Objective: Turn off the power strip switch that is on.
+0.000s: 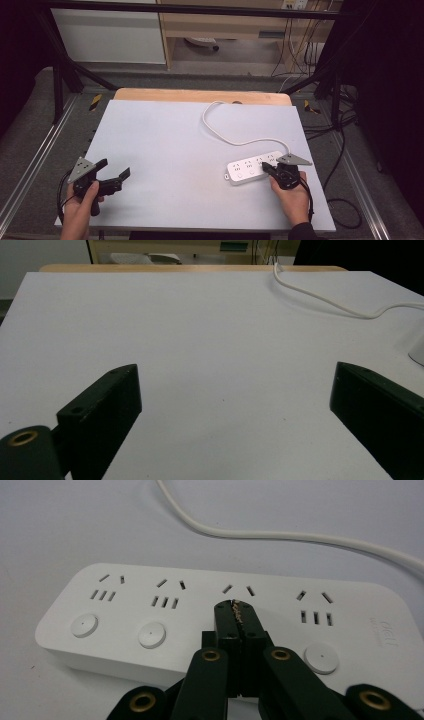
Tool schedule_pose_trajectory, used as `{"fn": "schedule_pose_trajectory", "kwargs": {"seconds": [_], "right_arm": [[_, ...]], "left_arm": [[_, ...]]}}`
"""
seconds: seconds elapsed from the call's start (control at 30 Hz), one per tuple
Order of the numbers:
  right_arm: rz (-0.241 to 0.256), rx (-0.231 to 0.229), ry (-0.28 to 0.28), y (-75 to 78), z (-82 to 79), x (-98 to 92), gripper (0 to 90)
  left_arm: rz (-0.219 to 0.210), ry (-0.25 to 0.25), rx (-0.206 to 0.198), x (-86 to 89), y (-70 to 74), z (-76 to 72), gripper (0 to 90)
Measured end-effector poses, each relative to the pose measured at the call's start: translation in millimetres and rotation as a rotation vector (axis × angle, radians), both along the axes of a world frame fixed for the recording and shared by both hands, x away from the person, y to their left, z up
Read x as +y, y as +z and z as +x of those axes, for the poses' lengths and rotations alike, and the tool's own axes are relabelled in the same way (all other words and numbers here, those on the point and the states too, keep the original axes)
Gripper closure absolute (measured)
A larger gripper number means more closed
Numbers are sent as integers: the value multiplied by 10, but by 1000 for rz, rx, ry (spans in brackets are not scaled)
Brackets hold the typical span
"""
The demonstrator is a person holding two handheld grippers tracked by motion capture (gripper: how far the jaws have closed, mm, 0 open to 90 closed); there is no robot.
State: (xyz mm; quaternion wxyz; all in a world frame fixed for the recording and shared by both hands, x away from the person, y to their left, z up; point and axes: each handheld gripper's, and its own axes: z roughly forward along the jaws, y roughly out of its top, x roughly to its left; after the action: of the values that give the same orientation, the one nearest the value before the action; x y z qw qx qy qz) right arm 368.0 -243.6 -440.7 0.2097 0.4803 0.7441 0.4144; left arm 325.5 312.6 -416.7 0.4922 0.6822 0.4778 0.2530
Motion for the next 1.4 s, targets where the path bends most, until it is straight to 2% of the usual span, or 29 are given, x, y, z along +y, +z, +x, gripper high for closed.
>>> {"fn": "schedule_pose_trajectory", "kwargs": {"seconds": [0.63, 0.77, 1.0, 1.4], "right_arm": [[-11, -3, 1, 0, -6, 11, 900], [-26, -9, 2, 1, -7, 20, 900], [-9, -1, -1, -8, -3, 7, 900], [-7, -3, 3, -9, 0, -1, 900]], "left_arm": [[2, 0, -1, -3, -1, 1, 60], [2, 0, 2, -4, -2, 2, 60], [5, -1, 4, -6, -5, 3, 60], [5, -1, 3, -1, -4, 4, 61]]}}
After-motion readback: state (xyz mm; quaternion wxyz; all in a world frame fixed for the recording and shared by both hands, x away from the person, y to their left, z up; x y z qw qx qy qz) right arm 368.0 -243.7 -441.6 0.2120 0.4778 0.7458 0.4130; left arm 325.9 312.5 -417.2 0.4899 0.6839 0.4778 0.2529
